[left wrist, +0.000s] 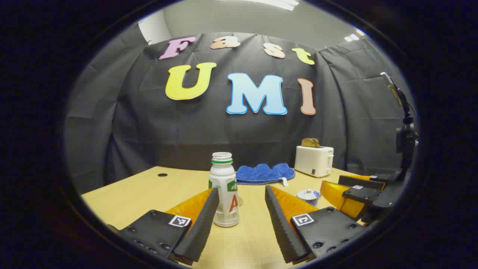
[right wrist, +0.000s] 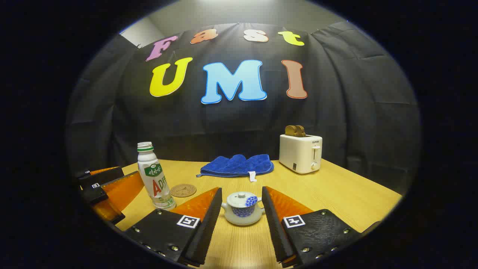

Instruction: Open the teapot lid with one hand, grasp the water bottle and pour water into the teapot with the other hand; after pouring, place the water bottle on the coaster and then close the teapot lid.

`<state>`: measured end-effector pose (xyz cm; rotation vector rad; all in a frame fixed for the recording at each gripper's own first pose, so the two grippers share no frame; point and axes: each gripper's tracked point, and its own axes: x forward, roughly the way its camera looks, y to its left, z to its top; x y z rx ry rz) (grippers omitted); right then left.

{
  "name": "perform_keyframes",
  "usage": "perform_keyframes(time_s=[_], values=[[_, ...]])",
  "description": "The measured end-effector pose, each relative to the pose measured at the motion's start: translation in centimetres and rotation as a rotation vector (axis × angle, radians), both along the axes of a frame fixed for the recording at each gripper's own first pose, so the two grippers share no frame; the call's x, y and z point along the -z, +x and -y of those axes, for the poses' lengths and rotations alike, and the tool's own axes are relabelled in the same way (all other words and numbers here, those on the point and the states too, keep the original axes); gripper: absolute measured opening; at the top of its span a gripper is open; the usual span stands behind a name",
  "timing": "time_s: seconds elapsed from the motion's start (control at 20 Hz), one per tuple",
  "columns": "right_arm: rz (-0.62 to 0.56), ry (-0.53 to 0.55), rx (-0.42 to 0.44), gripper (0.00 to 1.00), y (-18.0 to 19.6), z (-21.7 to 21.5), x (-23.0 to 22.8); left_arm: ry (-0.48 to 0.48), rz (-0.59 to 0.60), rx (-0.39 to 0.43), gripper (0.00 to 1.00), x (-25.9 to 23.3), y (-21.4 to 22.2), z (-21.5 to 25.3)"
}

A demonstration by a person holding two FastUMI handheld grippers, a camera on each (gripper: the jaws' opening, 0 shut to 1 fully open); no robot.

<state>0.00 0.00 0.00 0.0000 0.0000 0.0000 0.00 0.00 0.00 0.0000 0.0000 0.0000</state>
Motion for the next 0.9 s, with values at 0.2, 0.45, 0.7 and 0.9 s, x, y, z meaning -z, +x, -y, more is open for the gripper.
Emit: perform_keyframes(time_s=[0.2, 0.45, 0.7, 0.9], values=[[-0.013, -0.009, 0.001, 0.64, 0.5, 0.2, 0.3, 0.0, -0.007, 0.005, 0.84, 0.5, 0.4, 0.2], [-0.016, -0.029, -0.002, 0.62, 1.2, 0.0, 0.1, -0.002, -0.013, -0.002, 0.85, 1.0, 0.8, -0.1], [-0.046, -0.008, -0.008, 0.62, 2.3, -0.1, 0.8, -0.01, -0.02, -0.003, 0.86, 1.2, 1.0, -0.4], [-0.055, -0.021, 0.004, 0.59, 3.0, 0.3, 1.0, -0.014, -0.026, -0.006, 0.82, 1.5, 1.1, -0.8]])
